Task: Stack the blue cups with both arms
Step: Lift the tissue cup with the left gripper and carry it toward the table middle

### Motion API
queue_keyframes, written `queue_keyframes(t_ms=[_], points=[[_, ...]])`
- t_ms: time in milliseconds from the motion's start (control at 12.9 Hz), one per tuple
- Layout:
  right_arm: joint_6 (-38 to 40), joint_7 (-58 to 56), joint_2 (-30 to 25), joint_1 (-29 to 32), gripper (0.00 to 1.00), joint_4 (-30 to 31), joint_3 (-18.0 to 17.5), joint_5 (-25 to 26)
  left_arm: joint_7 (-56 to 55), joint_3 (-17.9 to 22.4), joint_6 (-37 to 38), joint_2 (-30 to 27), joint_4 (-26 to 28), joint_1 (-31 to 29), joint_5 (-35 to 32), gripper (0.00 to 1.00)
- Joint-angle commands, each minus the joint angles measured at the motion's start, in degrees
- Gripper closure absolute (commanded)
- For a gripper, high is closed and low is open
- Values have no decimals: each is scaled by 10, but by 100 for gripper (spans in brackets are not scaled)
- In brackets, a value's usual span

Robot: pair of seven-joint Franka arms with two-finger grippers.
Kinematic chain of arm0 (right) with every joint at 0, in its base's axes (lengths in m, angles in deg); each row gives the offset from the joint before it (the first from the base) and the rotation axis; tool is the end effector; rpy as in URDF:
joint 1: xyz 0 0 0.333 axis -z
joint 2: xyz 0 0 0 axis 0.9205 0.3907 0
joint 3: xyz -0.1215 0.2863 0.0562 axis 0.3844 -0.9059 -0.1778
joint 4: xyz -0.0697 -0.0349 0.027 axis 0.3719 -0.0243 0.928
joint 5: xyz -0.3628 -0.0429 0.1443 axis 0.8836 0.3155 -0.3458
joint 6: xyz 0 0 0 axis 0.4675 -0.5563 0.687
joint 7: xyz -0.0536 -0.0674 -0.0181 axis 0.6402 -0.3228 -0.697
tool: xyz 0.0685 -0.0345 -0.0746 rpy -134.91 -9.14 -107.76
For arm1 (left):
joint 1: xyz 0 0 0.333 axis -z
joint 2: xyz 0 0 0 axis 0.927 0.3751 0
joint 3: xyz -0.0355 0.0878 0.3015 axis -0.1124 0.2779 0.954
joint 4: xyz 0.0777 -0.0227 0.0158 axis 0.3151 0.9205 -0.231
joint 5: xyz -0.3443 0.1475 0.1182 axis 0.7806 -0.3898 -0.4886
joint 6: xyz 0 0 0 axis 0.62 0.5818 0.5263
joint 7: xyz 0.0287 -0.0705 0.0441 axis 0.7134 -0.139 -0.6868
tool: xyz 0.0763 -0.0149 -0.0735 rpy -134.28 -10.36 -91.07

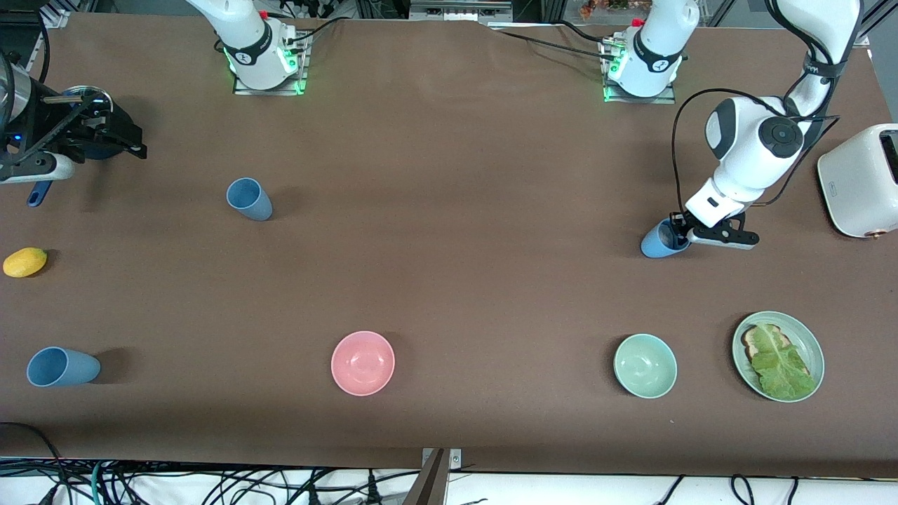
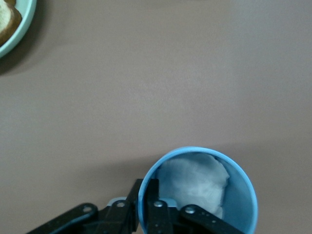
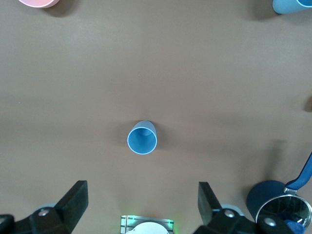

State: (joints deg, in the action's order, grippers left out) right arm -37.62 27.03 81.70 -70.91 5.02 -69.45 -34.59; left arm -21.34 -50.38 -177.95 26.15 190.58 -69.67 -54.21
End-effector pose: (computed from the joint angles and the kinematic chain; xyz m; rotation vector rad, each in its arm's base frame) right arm 0.5501 0.0274 0.6086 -3.1298 -0.1423 0.2066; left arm 0.4915 0.0133 0.2452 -3.1009 0.2115 -0.2255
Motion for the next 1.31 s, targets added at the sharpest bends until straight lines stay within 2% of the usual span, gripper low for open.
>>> queue_keyframes(t_ms=[0,464,696,1005,1083,1237], points=[[2,5,-4,1,0,3,-1,-1,1,1,-5,-6,3,-2,-11,100],[2,5,-4,1,0,3,-1,-1,-1,0,2,-17,-7,0,-10,100],[2,5,-4,1,0,3,-1,-1,-3,-1,112,-42,-66,6,-7,100],[2,5,-4,1,0,3,-1,-1,-44,-24,315,-55,-195,7,-3,100],[2,5,-4,1,0,3,-1,-1,-54,-31,348,-55,-216,7,-3,100],[2,5,-4,1,0,3,-1,-1,-79,-47,367,-57,-225,8,-2,100]])
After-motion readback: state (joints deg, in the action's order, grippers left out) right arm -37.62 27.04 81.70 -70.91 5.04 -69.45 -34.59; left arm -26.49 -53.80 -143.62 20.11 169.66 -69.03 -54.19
